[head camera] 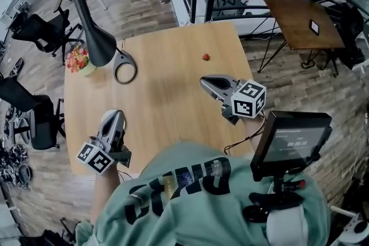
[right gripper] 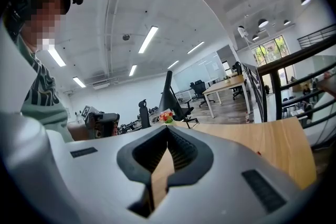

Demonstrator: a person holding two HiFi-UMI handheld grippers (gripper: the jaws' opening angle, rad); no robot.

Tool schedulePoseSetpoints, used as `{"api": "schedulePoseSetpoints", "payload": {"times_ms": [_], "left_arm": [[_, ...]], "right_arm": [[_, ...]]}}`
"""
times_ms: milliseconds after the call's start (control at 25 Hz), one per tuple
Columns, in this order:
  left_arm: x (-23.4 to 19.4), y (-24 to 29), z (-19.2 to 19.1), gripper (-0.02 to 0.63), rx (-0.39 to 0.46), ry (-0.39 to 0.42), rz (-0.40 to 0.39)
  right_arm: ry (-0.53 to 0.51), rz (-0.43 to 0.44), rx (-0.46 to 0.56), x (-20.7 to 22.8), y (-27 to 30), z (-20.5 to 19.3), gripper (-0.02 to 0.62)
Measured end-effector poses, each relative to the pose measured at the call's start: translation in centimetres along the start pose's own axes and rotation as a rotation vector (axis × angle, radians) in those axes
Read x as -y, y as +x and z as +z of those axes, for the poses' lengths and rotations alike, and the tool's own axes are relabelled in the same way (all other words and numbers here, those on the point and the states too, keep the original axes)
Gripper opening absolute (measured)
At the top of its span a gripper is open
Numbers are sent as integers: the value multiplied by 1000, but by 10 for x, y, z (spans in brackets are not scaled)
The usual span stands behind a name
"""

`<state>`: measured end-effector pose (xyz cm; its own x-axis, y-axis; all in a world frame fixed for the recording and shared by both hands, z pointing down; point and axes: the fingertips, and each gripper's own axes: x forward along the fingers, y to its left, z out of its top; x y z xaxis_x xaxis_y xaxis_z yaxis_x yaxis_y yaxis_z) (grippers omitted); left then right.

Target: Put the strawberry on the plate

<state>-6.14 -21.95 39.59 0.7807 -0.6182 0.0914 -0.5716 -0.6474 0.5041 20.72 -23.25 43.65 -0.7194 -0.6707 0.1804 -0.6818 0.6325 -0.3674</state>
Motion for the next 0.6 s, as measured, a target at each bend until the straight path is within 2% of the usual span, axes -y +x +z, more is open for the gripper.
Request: {"api": "schedulePoseSetpoints", "payload": {"times_ms": [360,600], "left_arm": [[-2,4,2,2,2,-2,-11],[-13,15,24,2,18,47,-26]], "right_arm": [[1,-21,-3,3,-7,0,6],[-38,-36,32,10,-2,27,6]]}}
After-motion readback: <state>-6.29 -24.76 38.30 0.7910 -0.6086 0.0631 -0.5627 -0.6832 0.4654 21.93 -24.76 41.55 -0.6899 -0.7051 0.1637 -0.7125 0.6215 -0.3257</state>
